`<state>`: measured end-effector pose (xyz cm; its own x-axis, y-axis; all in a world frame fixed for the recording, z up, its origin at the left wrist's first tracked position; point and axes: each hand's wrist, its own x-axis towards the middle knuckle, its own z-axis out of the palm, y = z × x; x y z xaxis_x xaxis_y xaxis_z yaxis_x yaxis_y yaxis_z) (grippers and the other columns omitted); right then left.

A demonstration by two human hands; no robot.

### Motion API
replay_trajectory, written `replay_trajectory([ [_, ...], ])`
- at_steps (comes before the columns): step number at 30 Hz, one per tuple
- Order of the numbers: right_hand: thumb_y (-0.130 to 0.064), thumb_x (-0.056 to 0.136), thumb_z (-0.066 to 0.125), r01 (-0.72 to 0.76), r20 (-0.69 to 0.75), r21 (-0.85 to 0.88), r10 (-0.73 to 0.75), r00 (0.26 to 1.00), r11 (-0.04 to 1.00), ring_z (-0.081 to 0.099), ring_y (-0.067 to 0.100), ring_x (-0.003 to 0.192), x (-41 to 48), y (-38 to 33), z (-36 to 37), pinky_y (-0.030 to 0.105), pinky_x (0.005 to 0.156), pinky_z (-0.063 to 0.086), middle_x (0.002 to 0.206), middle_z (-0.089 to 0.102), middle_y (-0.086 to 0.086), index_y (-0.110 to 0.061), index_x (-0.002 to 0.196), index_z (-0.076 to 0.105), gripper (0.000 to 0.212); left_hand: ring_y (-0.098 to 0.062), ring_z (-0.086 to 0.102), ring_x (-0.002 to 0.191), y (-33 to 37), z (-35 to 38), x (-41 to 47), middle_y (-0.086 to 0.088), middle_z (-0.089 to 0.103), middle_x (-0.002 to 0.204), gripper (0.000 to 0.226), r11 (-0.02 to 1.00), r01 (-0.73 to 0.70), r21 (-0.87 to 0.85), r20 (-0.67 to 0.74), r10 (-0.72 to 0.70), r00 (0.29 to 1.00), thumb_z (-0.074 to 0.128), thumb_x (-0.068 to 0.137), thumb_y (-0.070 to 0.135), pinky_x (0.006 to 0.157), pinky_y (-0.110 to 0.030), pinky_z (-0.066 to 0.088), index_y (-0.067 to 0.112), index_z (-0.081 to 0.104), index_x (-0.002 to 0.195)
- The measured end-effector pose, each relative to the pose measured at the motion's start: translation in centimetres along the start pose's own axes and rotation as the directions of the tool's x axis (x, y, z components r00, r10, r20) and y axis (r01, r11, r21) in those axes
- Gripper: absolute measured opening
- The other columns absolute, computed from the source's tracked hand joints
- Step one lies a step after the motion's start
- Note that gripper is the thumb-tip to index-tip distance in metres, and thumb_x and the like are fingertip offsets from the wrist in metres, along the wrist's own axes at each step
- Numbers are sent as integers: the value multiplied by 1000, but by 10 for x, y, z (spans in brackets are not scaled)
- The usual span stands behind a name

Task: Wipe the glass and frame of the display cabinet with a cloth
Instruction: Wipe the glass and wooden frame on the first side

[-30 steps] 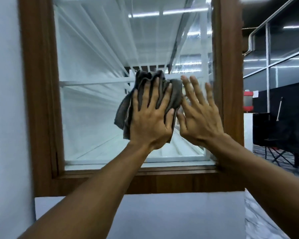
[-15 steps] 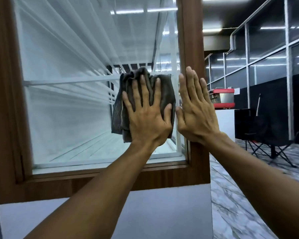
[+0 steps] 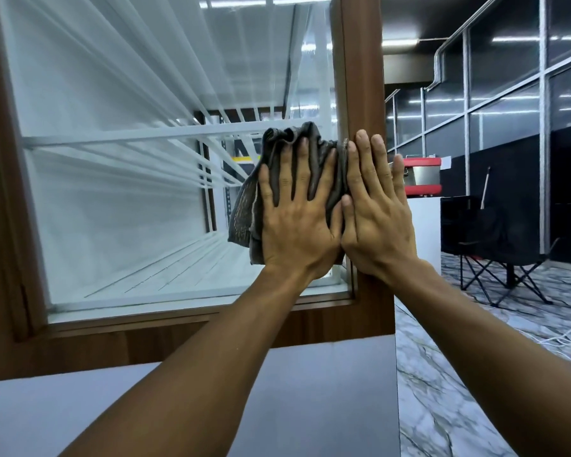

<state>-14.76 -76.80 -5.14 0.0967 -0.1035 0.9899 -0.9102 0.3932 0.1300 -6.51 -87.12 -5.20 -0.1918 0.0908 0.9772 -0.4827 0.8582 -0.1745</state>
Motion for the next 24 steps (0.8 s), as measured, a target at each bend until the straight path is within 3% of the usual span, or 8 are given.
replay_trajectory([
  [8,-34,104,28,50,87,-142,-38,995,989,3,33,160,-10,-47,19,57,126,-5,171,6,20,-7,164,10,68,-31,6,162,-65,-19,-33,-13,13,174,68,1000,-2,20,-10,2,1000,38,104,52,129,-59,1,27,25,166],
  [11,-33,104,32,46,95,-82,-38,995,996,2,34,159,-6,-67,30,54,127,-7,171,4,21,-7,164,10,69,-32,6,162,-99,-30,-41,-14,13,174,71,999,12,48,-2,-12,1000,41,103,53,129,-58,1,26,25,166],
  [17,-29,104,37,115,96,6,-116,989,993,3,34,159,0,-124,59,58,128,0,171,6,21,-9,164,14,68,-32,5,162,-159,-49,-60,-14,12,174,72,995,59,85,-10,-58,998,41,103,53,129,-59,3,25,23,166],
  [21,-30,103,38,200,119,-12,-197,973,980,4,35,159,4,-164,76,65,125,3,171,8,21,-14,164,18,66,-32,3,162,-211,-64,-78,-14,10,175,72,987,118,104,-4,-119,993,38,104,53,128,-60,3,25,20,167],
  [24,-34,103,39,182,147,-41,-174,974,983,3,37,159,6,-188,86,73,121,4,171,4,22,-18,165,16,68,-33,4,162,-244,-75,-87,-14,10,174,73,987,106,121,12,-108,994,37,103,54,128,-62,4,24,20,167],
])
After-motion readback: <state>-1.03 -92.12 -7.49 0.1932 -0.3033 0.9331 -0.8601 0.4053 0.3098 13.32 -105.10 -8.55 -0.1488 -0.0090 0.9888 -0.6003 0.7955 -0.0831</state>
